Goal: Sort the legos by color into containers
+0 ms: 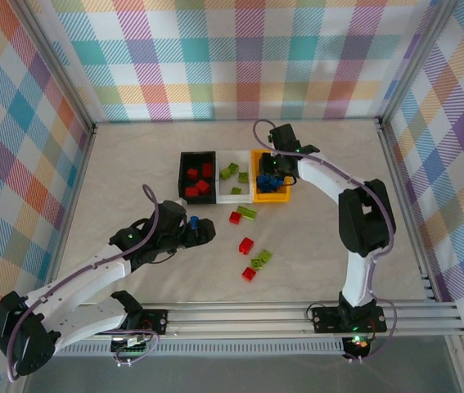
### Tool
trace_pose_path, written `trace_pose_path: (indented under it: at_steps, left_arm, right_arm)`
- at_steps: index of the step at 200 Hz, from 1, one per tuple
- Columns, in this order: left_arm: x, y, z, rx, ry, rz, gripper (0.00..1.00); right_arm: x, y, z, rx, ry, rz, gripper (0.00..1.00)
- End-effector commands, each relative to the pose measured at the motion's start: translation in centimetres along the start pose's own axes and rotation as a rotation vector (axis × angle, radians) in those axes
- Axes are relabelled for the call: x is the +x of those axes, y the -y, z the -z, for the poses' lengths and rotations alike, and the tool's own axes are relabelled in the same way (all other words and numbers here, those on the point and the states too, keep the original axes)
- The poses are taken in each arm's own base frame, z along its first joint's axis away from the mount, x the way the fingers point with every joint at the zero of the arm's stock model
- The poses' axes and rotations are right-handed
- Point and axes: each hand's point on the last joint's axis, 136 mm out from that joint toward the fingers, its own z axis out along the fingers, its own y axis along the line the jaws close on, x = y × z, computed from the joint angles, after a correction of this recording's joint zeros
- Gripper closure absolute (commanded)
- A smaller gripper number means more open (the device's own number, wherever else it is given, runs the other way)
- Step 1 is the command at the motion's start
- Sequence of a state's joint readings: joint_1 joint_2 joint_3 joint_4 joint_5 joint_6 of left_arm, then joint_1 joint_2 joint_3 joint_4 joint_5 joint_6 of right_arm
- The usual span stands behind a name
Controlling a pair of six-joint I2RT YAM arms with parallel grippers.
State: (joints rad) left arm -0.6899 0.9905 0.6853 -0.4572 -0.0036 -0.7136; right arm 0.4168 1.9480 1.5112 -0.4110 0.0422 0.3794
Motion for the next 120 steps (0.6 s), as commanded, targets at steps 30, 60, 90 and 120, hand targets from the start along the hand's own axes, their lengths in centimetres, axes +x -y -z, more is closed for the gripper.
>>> trace_pose_path:
  at_steps: [30,60,90,120]
  left_arm:
    - [-0.2,2.0,-1.4,0.053,-0.055,-0.046,0.03]
    - [0.7,4.1,-3.0,0.061,-0.097,-0.111,0.06]
    - [1.8,6.8,-5.5,0.01,-0.153,-0.249,0.06]
    - [2.9,8.3,-8.3,-0.071,-0.242,-0.421,0.11]
  right_arm:
    - [-2.2,-2.0,2.8,-0.119,0.04,-0.024,0.42]
    - [-0.6,-2.7,6.2,-0.187,0.062,-0.007,0.4]
    - [3.3,-2.5,8.9,-0.216,0.082,0.012,0.39]
    - [7.2,-0.9,10.1,-0.205,0.058,-0.001,0.39]
